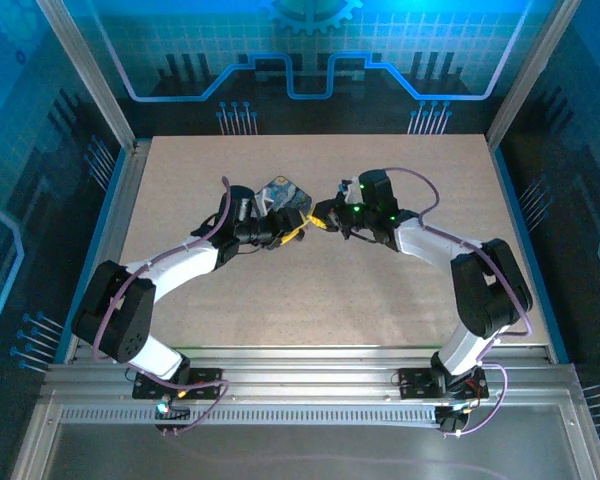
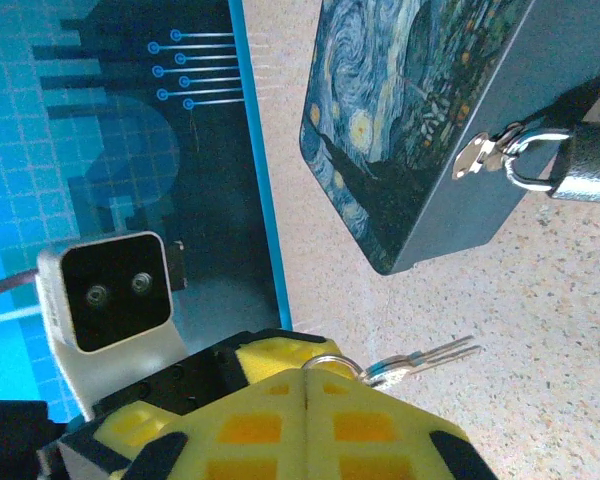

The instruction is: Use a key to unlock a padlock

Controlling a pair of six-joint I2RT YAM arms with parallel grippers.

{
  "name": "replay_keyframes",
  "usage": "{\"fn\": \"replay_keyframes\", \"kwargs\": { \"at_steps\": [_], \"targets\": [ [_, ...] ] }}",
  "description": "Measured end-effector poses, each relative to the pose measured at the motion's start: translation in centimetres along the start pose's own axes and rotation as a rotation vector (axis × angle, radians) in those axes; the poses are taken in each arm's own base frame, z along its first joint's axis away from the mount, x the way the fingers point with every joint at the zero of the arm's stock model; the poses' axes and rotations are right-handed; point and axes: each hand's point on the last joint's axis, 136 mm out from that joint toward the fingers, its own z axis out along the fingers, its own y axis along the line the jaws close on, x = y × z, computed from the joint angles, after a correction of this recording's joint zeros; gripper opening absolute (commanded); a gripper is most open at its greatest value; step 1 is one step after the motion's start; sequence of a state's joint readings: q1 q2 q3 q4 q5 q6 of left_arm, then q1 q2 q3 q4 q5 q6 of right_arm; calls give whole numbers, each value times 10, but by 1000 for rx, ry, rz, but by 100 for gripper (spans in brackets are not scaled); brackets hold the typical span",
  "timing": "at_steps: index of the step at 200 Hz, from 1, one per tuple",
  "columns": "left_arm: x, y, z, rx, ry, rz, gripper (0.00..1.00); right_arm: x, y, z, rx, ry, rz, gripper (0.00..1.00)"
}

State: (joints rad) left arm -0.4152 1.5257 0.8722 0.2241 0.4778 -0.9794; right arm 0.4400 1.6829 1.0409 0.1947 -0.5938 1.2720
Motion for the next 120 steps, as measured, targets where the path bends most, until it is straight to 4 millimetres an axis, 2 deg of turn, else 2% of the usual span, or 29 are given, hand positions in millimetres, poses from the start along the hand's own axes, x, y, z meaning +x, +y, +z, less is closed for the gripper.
{"fn": "replay_keyframes", "kwargs": {
  "at_steps": [38,78,112,120],
  "targets": [
    [-1,-3,0,11,-3,-8,27,5,-3,5,5,19,13,0],
    [-1,-3,0,12,-4,-8,20,5,-1,5,0,19,13,0],
    [-1,-4,0,18,-2,-5,7,4,-1,5,0,17,16,0],
    [-1,-4,0,18,-1,-3,2,4,-2,5,1,15,16,0]
  ]
}}
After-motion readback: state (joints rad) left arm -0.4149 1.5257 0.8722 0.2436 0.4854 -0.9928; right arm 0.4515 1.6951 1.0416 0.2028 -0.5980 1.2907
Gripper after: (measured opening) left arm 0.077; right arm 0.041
